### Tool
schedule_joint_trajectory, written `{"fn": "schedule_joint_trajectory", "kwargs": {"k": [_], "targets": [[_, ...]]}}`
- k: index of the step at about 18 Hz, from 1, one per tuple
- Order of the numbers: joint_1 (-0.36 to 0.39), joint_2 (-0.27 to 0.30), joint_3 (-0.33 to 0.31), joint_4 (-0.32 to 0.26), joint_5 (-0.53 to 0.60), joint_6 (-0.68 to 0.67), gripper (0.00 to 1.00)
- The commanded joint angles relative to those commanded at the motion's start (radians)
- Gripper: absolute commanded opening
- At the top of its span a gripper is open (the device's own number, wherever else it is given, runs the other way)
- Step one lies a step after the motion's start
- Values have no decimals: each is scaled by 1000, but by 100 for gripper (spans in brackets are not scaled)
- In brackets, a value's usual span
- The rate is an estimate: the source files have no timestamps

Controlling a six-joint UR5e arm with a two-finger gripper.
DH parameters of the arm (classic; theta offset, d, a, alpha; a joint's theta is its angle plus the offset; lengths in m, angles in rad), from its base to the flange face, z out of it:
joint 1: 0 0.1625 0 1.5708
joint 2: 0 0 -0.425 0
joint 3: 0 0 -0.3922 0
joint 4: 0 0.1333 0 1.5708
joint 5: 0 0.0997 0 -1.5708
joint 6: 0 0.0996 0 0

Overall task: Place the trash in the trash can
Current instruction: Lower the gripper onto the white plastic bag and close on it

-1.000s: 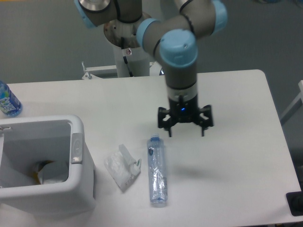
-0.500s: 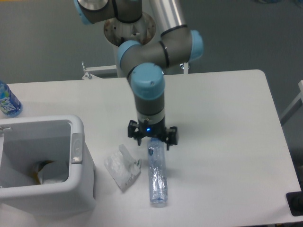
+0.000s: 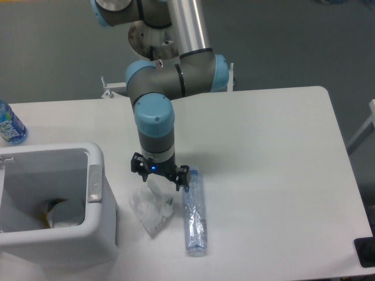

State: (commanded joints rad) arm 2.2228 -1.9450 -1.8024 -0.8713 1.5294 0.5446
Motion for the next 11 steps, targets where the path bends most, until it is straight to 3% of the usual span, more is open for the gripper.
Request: {"fn": "schedule_joint_trajectory", "kwargs": {"k": [5, 6, 10, 11], "targets": [[-2, -34, 0, 3, 3, -5, 100], [-2, -35, 0, 2, 5, -5, 91], [-2, -34, 2, 20, 6, -73, 10], [-2, -32, 3, 23, 6, -83, 0]]}}
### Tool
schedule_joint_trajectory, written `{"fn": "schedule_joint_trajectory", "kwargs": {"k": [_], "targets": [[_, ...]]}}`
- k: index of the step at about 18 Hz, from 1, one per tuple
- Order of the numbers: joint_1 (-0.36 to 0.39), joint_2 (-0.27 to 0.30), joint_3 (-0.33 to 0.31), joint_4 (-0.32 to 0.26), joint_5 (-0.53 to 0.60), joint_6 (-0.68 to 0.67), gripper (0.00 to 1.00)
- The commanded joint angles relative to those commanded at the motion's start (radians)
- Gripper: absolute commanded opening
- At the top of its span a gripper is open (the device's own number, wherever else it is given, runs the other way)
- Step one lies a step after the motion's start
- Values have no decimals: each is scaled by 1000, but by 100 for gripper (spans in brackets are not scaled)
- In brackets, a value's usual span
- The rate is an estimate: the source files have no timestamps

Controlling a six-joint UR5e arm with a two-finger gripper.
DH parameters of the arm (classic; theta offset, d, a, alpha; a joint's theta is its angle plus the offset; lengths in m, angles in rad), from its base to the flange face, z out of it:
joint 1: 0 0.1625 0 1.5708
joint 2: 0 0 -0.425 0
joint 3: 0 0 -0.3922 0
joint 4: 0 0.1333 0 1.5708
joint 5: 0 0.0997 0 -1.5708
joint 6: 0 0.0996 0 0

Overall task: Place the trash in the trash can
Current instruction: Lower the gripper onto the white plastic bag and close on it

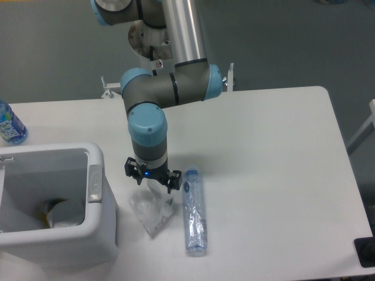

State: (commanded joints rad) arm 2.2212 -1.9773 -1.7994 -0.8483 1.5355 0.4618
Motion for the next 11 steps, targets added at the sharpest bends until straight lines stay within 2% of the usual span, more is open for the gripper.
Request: {"fn": "schedule_joint_trajectory", "kwargs": {"k": [8, 11], "targets": [[5, 23, 2, -15, 9, 1, 0], [41, 89, 0, -21, 0, 9, 0]]}}
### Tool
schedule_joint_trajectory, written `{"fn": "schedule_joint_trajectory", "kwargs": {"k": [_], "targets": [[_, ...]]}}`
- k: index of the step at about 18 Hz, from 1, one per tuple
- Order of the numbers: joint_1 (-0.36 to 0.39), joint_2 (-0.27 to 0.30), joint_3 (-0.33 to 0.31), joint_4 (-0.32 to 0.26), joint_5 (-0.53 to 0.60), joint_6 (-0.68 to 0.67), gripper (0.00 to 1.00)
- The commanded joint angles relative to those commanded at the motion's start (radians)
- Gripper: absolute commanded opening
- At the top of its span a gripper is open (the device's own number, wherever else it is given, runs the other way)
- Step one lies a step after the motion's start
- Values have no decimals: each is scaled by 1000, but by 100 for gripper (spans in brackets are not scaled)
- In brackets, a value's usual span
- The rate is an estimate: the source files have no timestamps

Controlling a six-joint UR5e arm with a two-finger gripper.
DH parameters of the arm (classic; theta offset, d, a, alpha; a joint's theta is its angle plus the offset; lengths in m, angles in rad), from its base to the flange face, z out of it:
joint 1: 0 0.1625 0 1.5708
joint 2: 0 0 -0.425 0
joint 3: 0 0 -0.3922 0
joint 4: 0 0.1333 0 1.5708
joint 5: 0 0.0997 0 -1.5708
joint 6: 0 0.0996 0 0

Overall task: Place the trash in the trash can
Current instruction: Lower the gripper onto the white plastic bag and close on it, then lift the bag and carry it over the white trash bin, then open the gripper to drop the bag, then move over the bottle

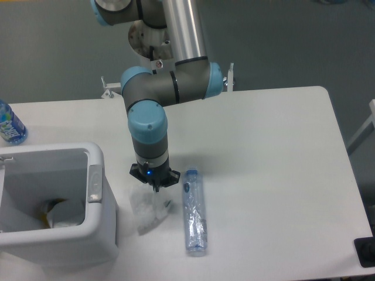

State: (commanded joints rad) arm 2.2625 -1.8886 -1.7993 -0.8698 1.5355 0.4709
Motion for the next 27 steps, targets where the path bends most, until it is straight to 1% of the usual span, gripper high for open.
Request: {"fn": "schedule_joint_trajectory", "kwargs": {"k": [2, 4, 6, 7, 9, 10, 12, 13, 14, 16, 18, 19, 20, 21, 24, 25, 26, 27], "targets": [[12, 41, 8, 2, -6, 2, 0], [61, 141, 23, 3, -18, 3, 0], [118, 216, 40, 9, -60, 2, 0], [150, 241, 47, 14, -99, -2, 0], [201, 272, 80, 15, -210, -18, 0], [222, 276, 96, 15, -288, -47, 0], [250, 279, 145, 17, -438, -164, 0], [253, 278, 172, 17, -492, -208, 0], [247, 275, 184, 17, -521, -236, 0], [224, 276, 189, 17, -537, -244, 0], [145, 281, 209, 17, -548, -277, 0], [115, 295, 213, 17, -548, -311, 0], [86, 312, 207, 17, -546, -340, 0], [60, 316, 201, 17, -546, -356, 0], [-35, 309, 199, 15, -546, -362, 0], [-55, 304, 190, 14, -545, -376, 1], [-57, 301, 187, 15, -545, -400, 11], [-60, 298, 187, 15, -545, -413, 16]]}}
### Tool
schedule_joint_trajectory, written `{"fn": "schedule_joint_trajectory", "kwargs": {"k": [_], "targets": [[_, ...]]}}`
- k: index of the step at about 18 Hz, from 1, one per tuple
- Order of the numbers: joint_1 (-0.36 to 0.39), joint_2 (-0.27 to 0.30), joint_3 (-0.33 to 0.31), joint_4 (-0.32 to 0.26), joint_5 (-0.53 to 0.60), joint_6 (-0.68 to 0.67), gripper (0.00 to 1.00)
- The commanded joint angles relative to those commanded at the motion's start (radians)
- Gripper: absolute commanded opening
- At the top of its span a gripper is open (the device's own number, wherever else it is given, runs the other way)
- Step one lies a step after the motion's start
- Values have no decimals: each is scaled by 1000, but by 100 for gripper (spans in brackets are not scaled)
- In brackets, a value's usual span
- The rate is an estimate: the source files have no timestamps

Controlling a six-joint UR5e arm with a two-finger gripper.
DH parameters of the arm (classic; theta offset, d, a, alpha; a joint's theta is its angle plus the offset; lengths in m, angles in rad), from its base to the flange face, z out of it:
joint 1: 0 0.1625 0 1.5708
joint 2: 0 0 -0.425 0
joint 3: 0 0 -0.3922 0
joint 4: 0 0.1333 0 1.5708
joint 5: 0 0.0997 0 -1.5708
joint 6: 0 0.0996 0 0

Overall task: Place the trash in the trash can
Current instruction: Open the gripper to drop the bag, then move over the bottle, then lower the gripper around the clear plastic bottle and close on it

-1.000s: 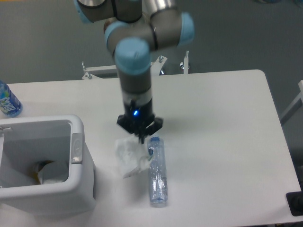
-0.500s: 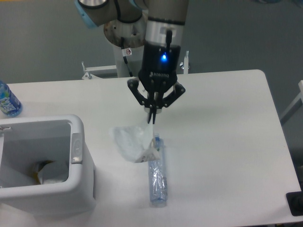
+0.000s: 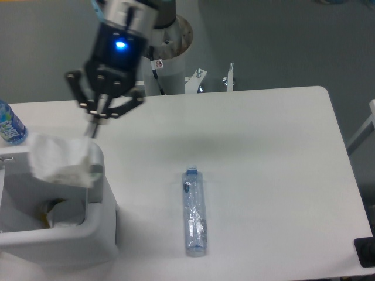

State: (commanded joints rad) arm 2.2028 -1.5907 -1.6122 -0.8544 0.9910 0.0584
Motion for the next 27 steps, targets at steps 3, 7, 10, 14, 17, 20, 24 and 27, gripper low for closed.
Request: {"fn": "schedule_joint_trajectory", "kwargs": {"k": [3, 7, 10, 14, 17, 20, 24, 27], "targets": [[-17, -31, 8, 3, -2, 9, 57], [-15, -25, 29, 2, 46, 6, 100], [-8, -25, 48, 0, 57, 3, 100], [135, -38, 48, 12, 71, -18, 100], [234, -119, 58, 89, 75, -19, 100], [282, -222, 109, 98, 122, -3, 100], [282, -336, 135, 97, 268, 125, 100], [282, -403, 137, 94, 287, 201, 100]]}}
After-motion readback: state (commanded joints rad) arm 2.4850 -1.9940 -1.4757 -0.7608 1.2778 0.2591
